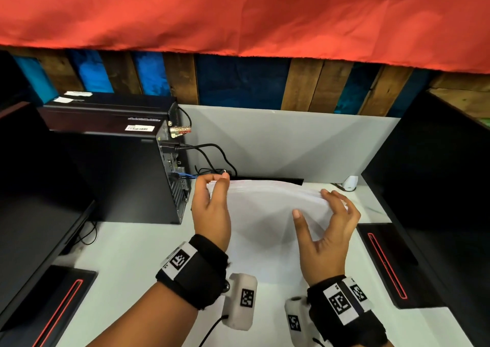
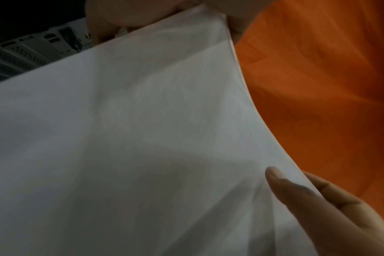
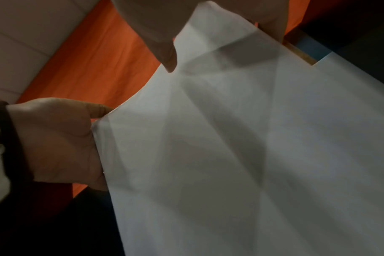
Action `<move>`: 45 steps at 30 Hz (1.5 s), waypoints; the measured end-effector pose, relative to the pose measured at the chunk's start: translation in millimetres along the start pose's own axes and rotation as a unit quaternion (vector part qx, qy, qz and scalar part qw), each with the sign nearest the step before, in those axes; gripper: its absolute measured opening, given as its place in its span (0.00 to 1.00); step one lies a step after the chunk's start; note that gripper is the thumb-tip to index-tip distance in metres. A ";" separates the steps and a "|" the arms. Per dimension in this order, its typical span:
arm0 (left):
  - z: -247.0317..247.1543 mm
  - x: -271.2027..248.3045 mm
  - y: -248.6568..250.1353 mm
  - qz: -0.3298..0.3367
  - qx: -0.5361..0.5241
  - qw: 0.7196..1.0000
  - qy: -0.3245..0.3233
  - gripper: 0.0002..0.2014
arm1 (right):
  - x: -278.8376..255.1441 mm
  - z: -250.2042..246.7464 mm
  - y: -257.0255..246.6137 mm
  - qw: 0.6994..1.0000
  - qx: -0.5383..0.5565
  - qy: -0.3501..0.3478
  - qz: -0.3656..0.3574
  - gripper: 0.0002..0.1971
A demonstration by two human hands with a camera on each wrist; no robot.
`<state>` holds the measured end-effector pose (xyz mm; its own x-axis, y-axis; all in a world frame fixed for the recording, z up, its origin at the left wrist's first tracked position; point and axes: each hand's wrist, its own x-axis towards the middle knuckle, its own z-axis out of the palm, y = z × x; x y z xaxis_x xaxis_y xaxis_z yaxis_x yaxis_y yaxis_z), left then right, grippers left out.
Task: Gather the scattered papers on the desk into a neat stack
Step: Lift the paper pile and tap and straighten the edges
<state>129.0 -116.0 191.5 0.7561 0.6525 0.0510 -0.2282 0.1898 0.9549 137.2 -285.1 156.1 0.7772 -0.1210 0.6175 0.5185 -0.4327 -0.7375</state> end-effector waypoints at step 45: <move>-38.1 1.0 -51.1 -0.023 0.066 0.995 -0.068 0.14 | 9.9 6.0 -6.2 0.956 0.194 -0.067 0.208 0.14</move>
<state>118.1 -97.1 131.6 0.8416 0.5388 0.0360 -0.1155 0.1145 0.9867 143.8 -278.3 165.2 0.9702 -0.0844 0.2272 0.2277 -0.0042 -0.9737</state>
